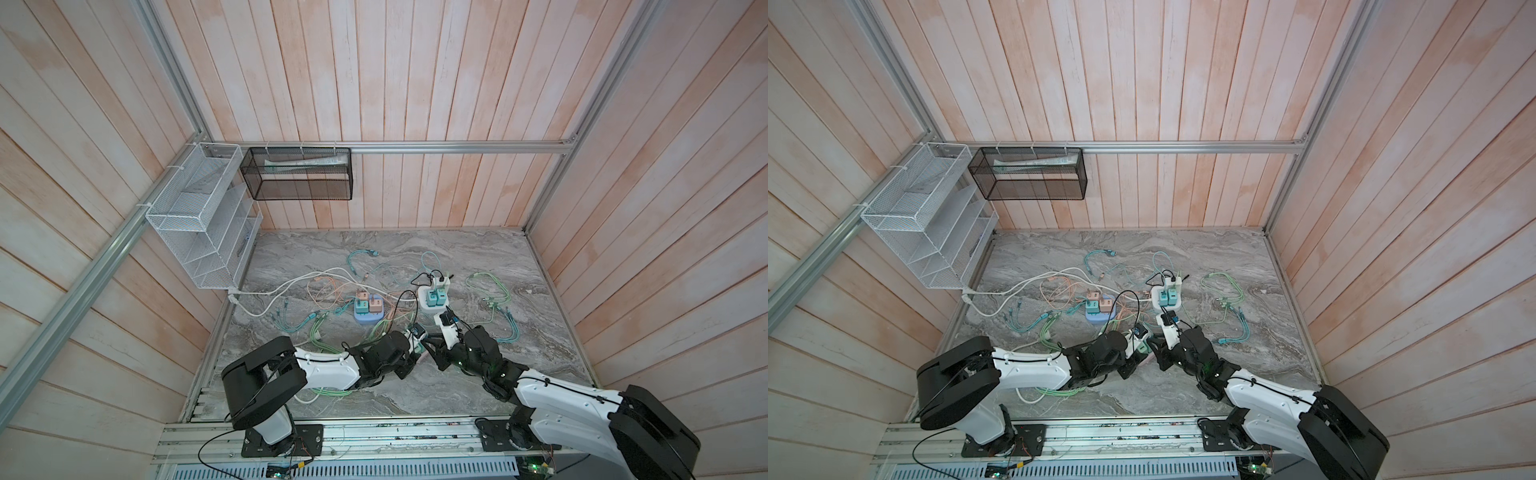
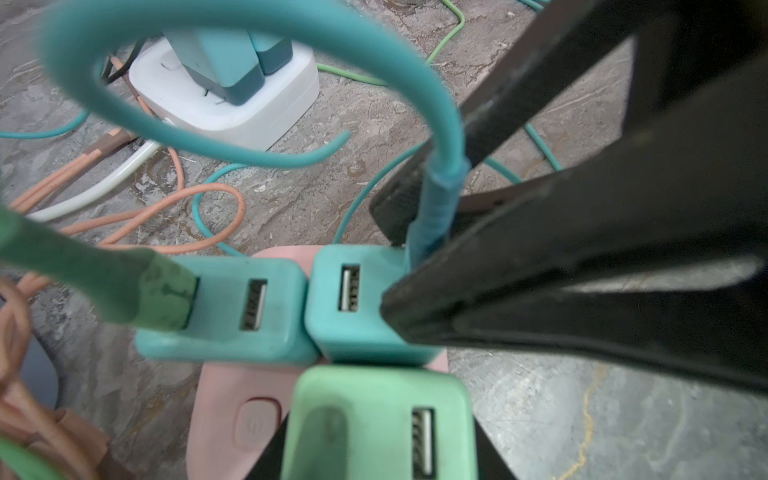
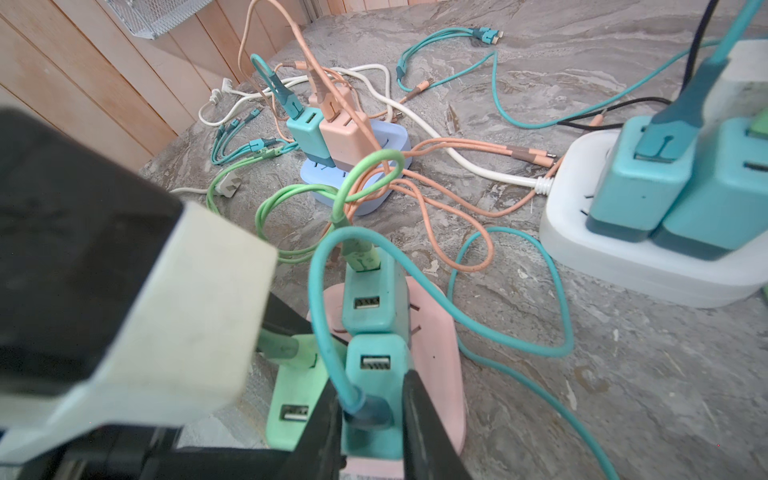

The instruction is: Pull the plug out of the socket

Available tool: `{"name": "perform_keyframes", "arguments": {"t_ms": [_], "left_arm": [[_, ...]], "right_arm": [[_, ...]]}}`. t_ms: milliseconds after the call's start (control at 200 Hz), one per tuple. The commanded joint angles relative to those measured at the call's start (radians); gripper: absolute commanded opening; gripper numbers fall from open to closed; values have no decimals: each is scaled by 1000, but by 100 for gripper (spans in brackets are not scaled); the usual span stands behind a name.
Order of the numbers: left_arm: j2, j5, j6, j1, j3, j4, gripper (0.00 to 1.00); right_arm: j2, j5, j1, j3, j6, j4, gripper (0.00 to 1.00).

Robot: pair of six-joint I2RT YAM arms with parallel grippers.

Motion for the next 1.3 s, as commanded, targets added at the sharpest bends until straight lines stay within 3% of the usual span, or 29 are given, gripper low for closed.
{"name": "perform_keyframes", "arguments": {"t_ms": [0, 295, 995, 1295], "left_arm": [[22, 21, 6, 2, 15, -32, 13], [-11, -9, -6, 3, 86, -75, 10], [-118, 15, -80, 61, 59, -62, 3], [-119, -87, -32, 21, 43, -83, 3]], "right_arm": [[1, -29, 6, 19, -29, -10, 23], [40, -52, 37, 3, -38, -18, 9], [124, 23, 145, -19, -1, -16, 4], [128, 71, 147, -6, 8, -47, 3]]}}
